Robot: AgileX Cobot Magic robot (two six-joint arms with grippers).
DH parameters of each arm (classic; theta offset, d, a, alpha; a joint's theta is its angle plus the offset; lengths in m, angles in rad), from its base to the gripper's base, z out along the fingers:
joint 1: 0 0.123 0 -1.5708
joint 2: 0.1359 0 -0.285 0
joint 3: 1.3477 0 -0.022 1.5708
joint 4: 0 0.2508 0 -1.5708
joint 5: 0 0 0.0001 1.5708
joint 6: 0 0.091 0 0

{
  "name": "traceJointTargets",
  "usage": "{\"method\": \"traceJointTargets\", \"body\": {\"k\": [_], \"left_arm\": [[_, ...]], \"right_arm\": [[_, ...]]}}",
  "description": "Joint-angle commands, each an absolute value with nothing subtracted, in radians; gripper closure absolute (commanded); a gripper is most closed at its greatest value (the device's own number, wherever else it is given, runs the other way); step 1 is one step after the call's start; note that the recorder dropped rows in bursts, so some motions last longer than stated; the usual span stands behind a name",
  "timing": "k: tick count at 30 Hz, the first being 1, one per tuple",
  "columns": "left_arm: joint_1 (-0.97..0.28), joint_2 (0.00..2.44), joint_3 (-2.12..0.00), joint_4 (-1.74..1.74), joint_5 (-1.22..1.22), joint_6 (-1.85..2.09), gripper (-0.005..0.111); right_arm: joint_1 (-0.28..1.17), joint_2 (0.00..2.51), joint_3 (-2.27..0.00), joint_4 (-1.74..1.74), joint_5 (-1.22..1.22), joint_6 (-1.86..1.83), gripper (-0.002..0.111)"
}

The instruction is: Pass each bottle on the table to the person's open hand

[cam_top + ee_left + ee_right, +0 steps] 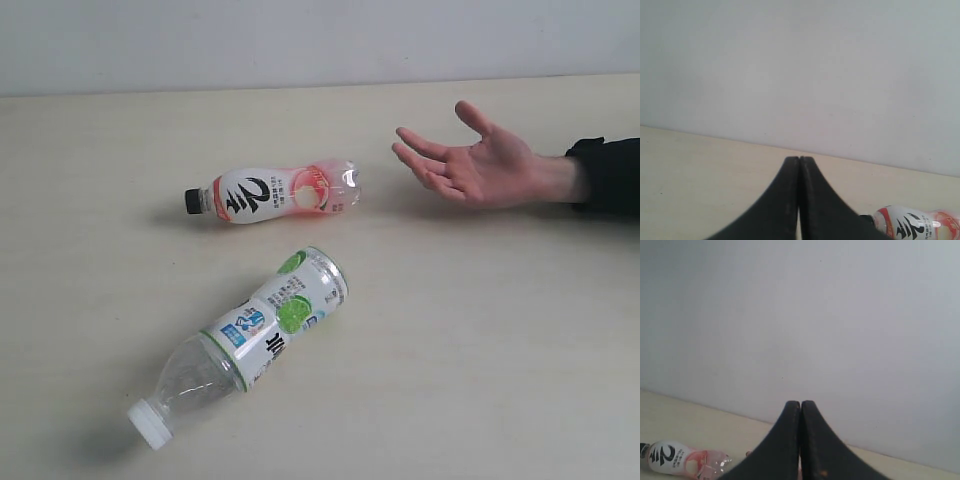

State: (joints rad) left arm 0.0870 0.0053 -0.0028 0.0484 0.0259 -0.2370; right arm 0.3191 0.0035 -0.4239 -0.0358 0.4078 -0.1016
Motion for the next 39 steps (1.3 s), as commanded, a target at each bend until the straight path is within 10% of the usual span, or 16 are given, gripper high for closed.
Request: {"method": "traceJointTargets", "body": {"k": [1, 15, 27, 39], "left_arm": [[0.089, 0.0, 0.0, 0.048, 0.02, -0.243, 0.106], [0.089, 0.0, 0.0, 0.048, 0.02, -0.243, 0.106], [0.089, 0.0, 0.0, 0.048, 0.02, -0.243, 0.106], [0.089, 0.0, 0.0, 0.048, 0.02, -0.243, 0.106]], "right_arm": [[0.338, 0.0, -0.425, -0.055, 0.441, -0.105, 0.108], [0.338, 0.019, -0.425, -0.062, 0.403, 0.0, 0.108], [0.338, 0.776, -0.77, -0.041, 0.668, -0.056, 0.108], [0.338, 1.011, -0.812, 0.025, 0.768, -0.121, 0.108]]}}
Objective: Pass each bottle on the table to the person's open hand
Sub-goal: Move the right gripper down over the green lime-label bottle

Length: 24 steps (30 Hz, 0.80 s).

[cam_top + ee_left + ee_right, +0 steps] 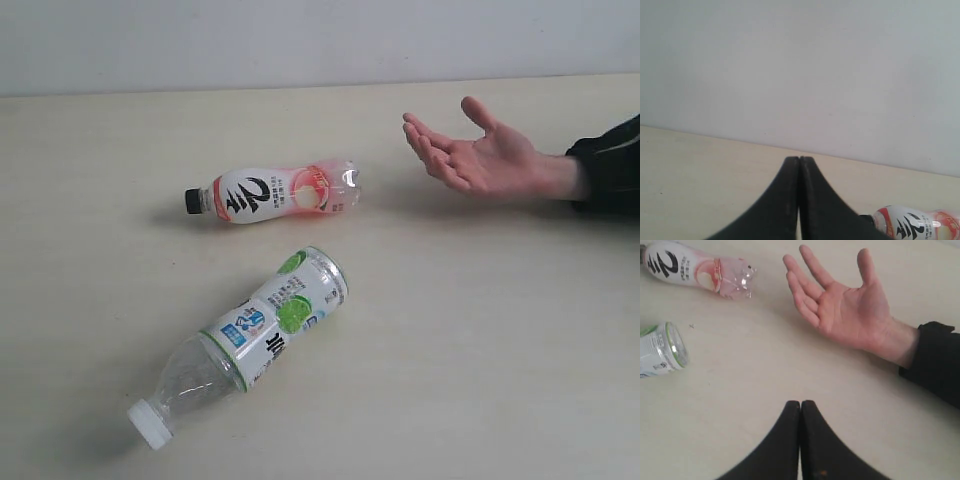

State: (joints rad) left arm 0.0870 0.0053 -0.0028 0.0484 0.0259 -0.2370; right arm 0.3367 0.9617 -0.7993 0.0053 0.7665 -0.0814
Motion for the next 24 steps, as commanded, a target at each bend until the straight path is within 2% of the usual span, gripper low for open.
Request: {"method": "traceJointTargets", "body": {"k": [1, 9, 19, 22, 24], "left_arm": [[0.089, 0.0, 0.0, 0.048, 0.02, -0.243, 0.106], [0.089, 0.0, 0.0, 0.048, 0.02, -0.243, 0.106], [0.089, 0.0, 0.0, 0.048, 0.02, -0.243, 0.106], [0.089, 0.0, 0.0, 0.048, 0.02, -0.243, 0.106], [0.089, 0.0, 0.0, 0.048, 0.02, -0.243, 0.106]], "right_arm": [[0.338, 1.037, -0.823, 0.044, 0.773, -0.148, 0.108], [0.338, 1.283, -1.021, 0.367, 0.883, -0.512, 0.108], [0.519, 1.557, -1.26, 0.236, 0.957, -0.576, 0.092], [0.581, 1.625, -1.287, 0.218, 0.951, -0.676, 0.083], [0.622, 1.663, -1.288, 0.203, 0.945, -0.748, 0.071]]}}
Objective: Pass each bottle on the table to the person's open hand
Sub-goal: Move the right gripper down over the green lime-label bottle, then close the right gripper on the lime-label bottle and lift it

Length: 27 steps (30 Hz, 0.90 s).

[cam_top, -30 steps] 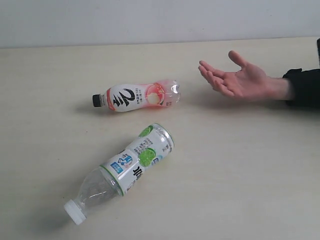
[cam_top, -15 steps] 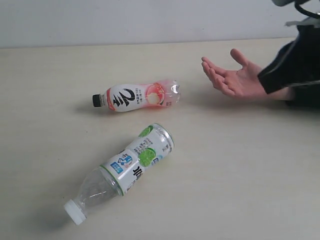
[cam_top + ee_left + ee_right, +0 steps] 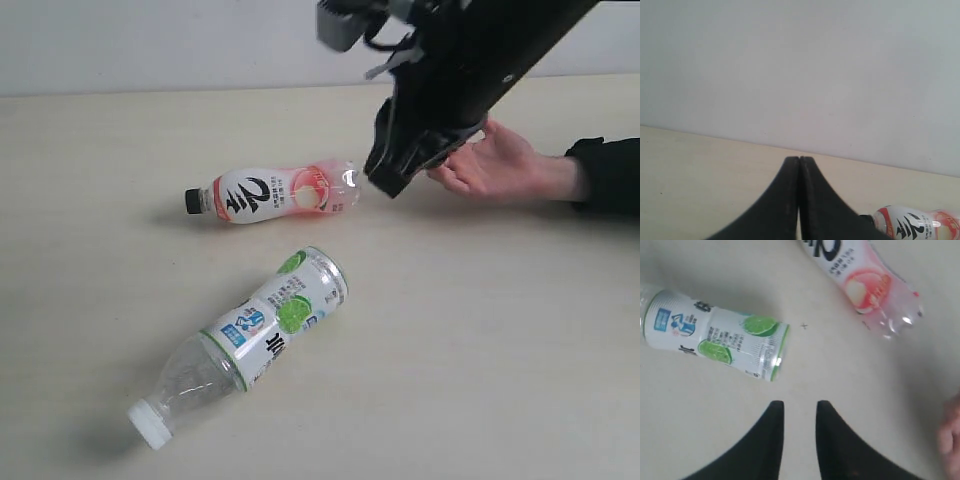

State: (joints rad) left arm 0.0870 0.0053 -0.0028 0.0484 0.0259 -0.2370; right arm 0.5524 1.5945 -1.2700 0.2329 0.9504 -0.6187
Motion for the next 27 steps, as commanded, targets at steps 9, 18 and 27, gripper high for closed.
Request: {"method": "traceJointTargets", "body": {"k": [9, 18, 27], "left_arm": [[0.089, 0.0, 0.0, 0.048, 0.02, -0.243, 0.106], [0.089, 0.0, 0.0, 0.048, 0.02, -0.243, 0.106], [0.089, 0.0, 0.0, 0.048, 0.02, -0.243, 0.106]], "right_arm": [[0.788, 1.778, -1.288, 0.04, 0.91, -0.856, 0.042], [0.919, 1.85, -1.288, -0.154, 0.857, -0.904, 0.034], [1.013, 1.942, -1.288, -0.377, 0.816, -0.917, 0.031]]}}
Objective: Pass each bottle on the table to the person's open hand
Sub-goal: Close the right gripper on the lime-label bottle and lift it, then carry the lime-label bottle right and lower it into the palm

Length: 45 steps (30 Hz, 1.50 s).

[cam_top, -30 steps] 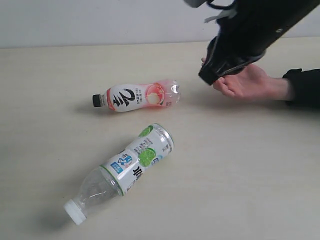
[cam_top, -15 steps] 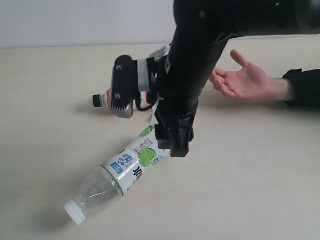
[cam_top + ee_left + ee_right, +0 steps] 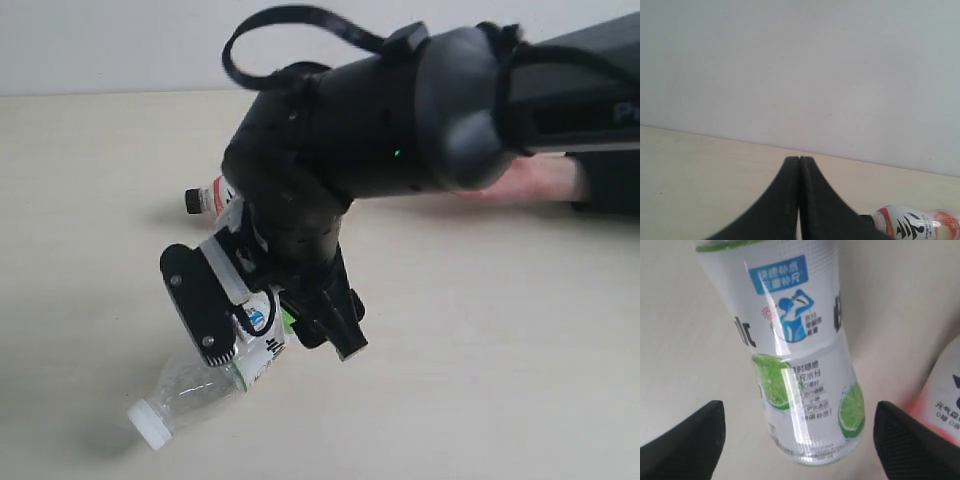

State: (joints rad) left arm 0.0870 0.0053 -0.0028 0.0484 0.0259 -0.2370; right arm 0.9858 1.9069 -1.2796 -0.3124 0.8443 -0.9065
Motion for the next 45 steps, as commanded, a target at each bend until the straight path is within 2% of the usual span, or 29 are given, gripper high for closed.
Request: {"method": "traceJointTargets", "body": {"k": [1, 12, 16, 21, 27, 35, 45], "left_arm": [[0.089, 0.0, 0.0, 0.048, 0.02, -0.243, 0.106], [0.089, 0.0, 0.0, 0.048, 0.02, -0.243, 0.106], [0.089, 0.0, 0.0, 0.048, 0.02, -0.243, 0.106], [0.089, 0.0, 0.0, 0.048, 0.02, -0.243, 0.106], [0.089, 0.0, 0.0, 0.048, 0.02, -0.243, 0.106], [0.089, 0.0, 0.0, 0.048, 0.02, -0.243, 0.106], [0.089, 0.0, 0.0, 0.048, 0.02, -0.243, 0.106]], "right_arm": [[1.012, 1.951, -1.288, -0.382, 0.806, -0.917, 0.031], [1.017, 2.021, -1.288, -0.367, 0.718, -0.914, 0.031], [1.017, 2.035, -1.288, -0.367, 0.716, -0.914, 0.036], [1.017, 2.036, -1.288, -0.367, 0.713, -0.851, 0.062], [1.017, 2.036, -1.288, -0.399, 0.711, -0.809, 0.107], [1.017, 1.951, -1.288, -0.399, 0.756, -0.792, 0.108], [1.017, 1.733, -1.288, -0.399, 0.898, -0.506, 0.108]]}}
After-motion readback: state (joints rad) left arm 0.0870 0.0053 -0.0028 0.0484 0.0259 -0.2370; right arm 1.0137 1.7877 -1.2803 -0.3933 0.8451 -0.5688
